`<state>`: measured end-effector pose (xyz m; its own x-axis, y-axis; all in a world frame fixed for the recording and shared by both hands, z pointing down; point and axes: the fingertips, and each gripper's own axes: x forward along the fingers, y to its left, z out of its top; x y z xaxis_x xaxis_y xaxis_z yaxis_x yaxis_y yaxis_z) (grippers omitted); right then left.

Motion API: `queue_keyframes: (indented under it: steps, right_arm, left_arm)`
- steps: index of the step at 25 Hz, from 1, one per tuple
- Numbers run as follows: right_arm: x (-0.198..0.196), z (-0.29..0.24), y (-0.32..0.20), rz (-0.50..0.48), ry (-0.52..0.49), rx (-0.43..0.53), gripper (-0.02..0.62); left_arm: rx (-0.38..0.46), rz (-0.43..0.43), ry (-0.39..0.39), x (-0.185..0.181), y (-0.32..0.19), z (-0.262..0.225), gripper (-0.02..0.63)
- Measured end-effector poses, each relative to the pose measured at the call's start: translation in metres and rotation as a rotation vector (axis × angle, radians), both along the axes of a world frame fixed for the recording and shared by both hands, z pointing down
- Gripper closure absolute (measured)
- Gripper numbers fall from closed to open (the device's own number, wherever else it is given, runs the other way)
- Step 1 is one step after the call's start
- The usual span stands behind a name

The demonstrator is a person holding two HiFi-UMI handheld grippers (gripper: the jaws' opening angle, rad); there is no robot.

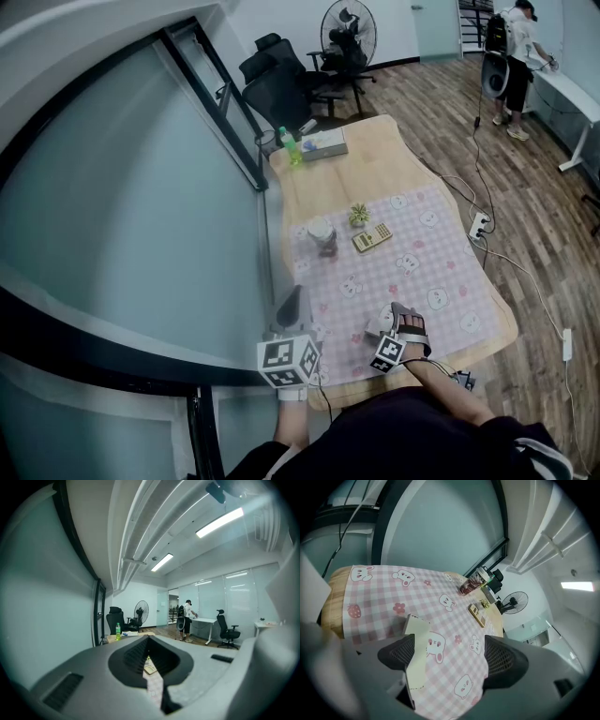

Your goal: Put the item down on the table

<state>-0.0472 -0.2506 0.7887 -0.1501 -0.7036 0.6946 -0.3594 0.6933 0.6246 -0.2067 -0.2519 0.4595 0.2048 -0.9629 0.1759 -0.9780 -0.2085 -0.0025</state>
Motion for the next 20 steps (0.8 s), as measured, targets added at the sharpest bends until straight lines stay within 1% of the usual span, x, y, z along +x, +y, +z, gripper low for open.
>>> queue_keyframes:
  steps: [3,4,5,6,8,9,16,20]
  right_arm:
    - [0.005,-0.022,-0.01,0.043,-0.053,0.089,0.15]
    - [0.007,-0.025,-0.012,0.062,-0.076,0.103,0.187]
    - [0.009,-0.025,-0.013,0.075,-0.095,0.097,0.519]
    - [0.01,-0.022,-0.012,0.083,-0.111,0.071,0.581]
    - [0.012,-0.016,-0.011,0.096,-0.128,0.019,0.581]
    - [0.013,-0.015,-0.011,0.102,-0.131,0.009,0.581]
    - [0.017,-0.013,-0.014,0.103,-0.116,0.021,0.581]
    - [0.02,-0.018,-0.015,0.118,-0.157,0.015,0.581]
  left_arm:
    - [-0.002,0.0,0.0,0.0,0.0,0.0,0.606]
    - [-0.003,-0.001,0.0,0.0,0.0,0.001,0.606]
    - [-0.004,-0.002,0.0,-0.001,0.0,0.001,0.606]
    - [-0.003,-0.005,0.0,-0.003,0.001,0.001,0.606]
    - [-0.001,-0.008,0.001,-0.005,0.001,0.0,0.606]
    - [-0.001,-0.008,0.001,-0.005,0.001,-0.001,0.606]
    - [0.0,0.001,0.004,-0.002,-0.002,0.0,0.606]
    - [-0.004,0.004,-0.005,-0.001,0.0,0.0,0.606]
